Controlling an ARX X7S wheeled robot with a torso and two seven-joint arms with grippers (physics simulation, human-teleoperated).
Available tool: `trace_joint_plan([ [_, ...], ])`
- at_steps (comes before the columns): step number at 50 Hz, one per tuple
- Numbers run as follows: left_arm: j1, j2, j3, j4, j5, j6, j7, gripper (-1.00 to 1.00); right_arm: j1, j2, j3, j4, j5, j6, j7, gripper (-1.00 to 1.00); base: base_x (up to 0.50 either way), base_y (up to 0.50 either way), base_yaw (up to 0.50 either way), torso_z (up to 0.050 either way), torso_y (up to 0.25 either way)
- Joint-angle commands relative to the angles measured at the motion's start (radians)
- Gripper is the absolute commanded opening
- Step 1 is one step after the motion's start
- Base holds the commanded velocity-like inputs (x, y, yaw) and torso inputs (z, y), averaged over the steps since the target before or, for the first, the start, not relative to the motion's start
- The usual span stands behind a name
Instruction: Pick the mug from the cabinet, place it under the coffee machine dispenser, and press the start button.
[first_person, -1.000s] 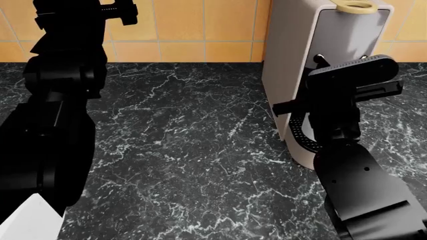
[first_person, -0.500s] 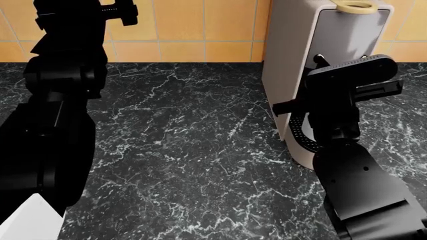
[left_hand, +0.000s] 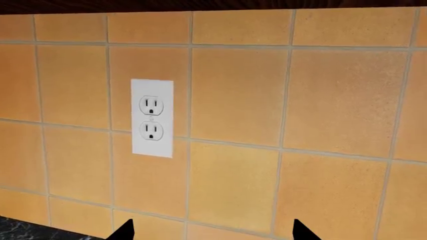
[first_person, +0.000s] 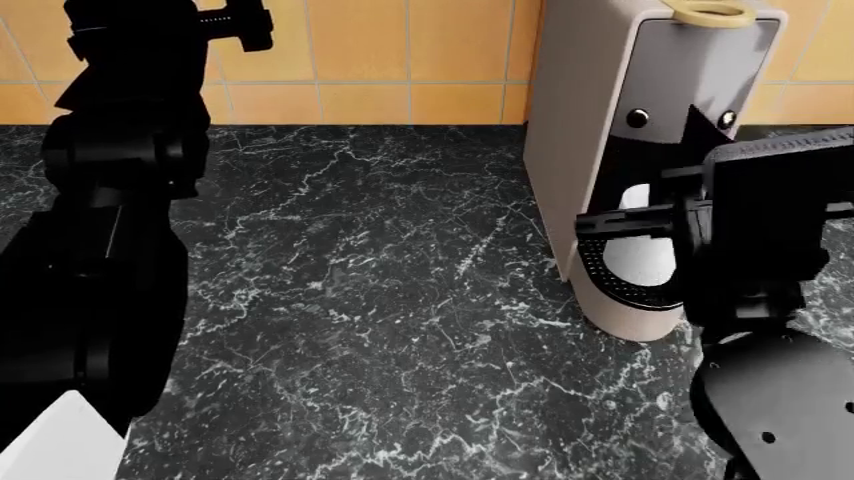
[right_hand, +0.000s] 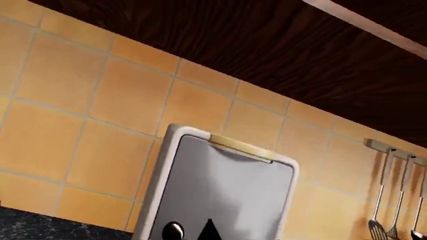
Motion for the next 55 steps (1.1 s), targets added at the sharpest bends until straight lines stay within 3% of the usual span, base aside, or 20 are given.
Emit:
trace_joint_plan([
  [1, 0.16, -0.023, -0.01, 0.443, -0.028, -0.258, 0.047, 1.0, -0.037, 0.418, 0.071, -0.263, 0.671, -0.195, 0.535, 1.0, 0.0, 0.0, 0.0, 0.0, 0.0],
  [2, 0.207, -0.028, -0.011, 0.574, -0.039, -0.333, 0.059, 1.0, -0.02, 0.543, -0.029, -0.263, 0.79, -0.345, 0.648, 1.0, 0.0, 0.0, 0.0, 0.0, 0.0],
  [4, 0.287, -0.037, -0.015, 0.792, -0.059, -0.453, 0.076, 1.0, 0.036, 0.73, -0.252, -0.263, 0.794, -0.614, 0.755, 1.0, 0.0, 0.0, 0.0, 0.0, 0.0],
  [7, 0.39, -0.052, -0.033, 1.102, -0.106, -0.635, 0.099, 1.0, 0.186, 0.884, -0.578, -0.263, 0.737, -0.862, 0.826, 1.0, 0.0, 0.0, 0.0, 0.0, 0.0],
  [14, 0.529, -0.072, -0.116, 1.674, -0.255, -1.038, 0.14, 1.0, 0.577, 0.963, -1.064, -0.263, 0.697, -1.028, 0.881, 1.0, 0.0, 0.0, 0.0, 0.0, 0.0],
  [22, 0.586, -0.054, -0.282, 2.093, -0.447, -1.418, 0.201, 1.0, 0.873, 0.97, -1.386, -0.263, 0.689, -1.084, 0.913, 1.0, 0.0, 0.0, 0.0, 0.0, 0.0],
  [23, 0.6, -0.068, -0.307, 2.102, -0.537, -1.421, 0.157, 1.0, 0.901, 0.972, -1.415, -0.263, 0.688, -1.089, 0.915, 1.0, 0.0, 0.0, 0.0, 0.0, 0.0],
  [27, 0.634, -0.161, -0.416, 2.093, -1.095, -1.42, -0.206, 1.0, 0.987, 0.972, -1.517, -0.263, 0.679, -1.106, 0.929, 1.0, 0.0, 0.0, 0.0, 0.0, 0.0],
  [32, 0.644, -0.214, -0.453, 2.071, -1.426, -1.404, -0.438, 1.0, 1.074, 0.966, -1.615, -0.262, 0.675, -1.119, 0.942, 1.0, 0.0, 0.0, 0.0, 0.0, 0.0],
  [45, 0.676, -0.272, -0.437, 2.07, -1.608, -1.331, -0.564, 1.0, 1.258, 0.949, -1.83, -0.263, 0.661, -1.155, 0.966, 1.0, 0.0, 0.0, 0.0, 0.0, 0.0],
  [55, 0.685, -0.281, -0.419, 2.073, -1.598, -1.304, -0.564, 1.0, 1.404, 0.945, -1.996, -0.261, 0.648, -1.186, 0.98, 1.0, 0.0, 0.0, 0.0, 0.0, 0.0],
])
